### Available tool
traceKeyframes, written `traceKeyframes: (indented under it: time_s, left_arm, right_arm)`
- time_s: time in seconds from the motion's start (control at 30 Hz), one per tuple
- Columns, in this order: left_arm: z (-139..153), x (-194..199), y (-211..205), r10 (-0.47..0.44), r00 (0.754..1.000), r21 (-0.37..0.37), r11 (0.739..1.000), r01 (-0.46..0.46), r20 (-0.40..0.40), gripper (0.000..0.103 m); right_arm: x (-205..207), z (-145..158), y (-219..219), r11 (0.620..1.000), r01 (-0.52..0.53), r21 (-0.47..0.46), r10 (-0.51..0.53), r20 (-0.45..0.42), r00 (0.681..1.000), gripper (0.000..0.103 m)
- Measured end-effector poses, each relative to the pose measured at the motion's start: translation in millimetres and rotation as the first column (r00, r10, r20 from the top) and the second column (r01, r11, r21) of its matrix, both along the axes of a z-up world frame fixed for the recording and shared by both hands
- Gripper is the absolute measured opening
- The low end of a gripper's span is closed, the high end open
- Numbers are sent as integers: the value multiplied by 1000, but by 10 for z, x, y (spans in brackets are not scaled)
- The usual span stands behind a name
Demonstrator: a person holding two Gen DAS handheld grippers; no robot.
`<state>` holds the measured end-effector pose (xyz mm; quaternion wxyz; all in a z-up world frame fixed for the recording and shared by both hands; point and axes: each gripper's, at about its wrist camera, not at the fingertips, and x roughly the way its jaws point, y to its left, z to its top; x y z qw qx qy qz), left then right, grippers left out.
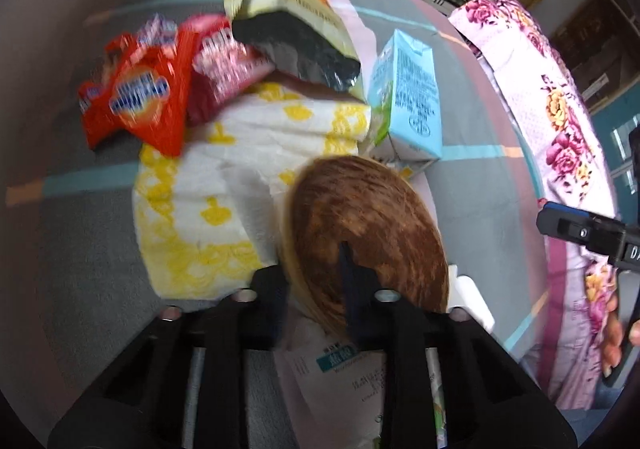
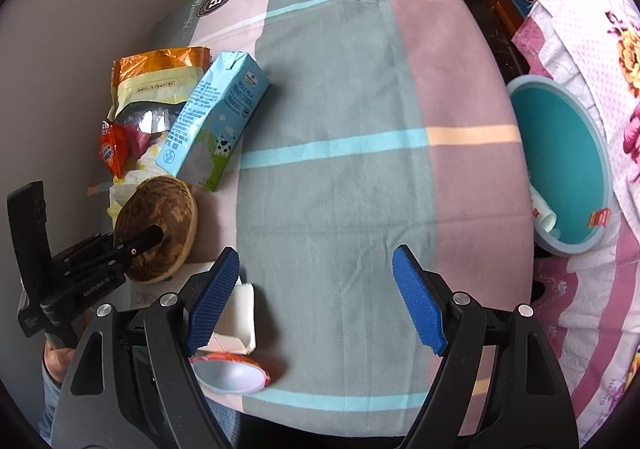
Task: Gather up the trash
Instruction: 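Grasp the round bread with the left gripper while the right gripper grasps the milk carton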
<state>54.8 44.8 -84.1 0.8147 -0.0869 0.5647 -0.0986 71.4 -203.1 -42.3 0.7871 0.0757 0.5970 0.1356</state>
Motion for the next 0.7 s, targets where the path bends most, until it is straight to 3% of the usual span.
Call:
traceKeyframes:
  time_s: [0.13,0.5,0.6,0.67,0.7]
  left_arm:
    - [67,-20,75,-27,999,-9,1000,27,36,11]
    - [-12,-13,400,-16,999,-81,997,19,33,13]
    - [-28,-54,497,3,1000,-101,995,-1,24,27]
    - [-28,-118,601,26,1000,-120,993,-24,16,45]
    - [-25,-158,642,34,999,-128,991,-32,16,48]
  right_arm:
    - [105,30,105,1000,-8,-9,8,-2,1000,75]
    - [651,83,815,994,-111,12,111,-10,994,75]
    - [797,24,1019,992,-124,6,124,-19,992,75]
    - [871,-40,1110,992,-125,-2,125,-30,992,75]
    - [904,-73,1134,993,-121,0,121,-38,992,75]
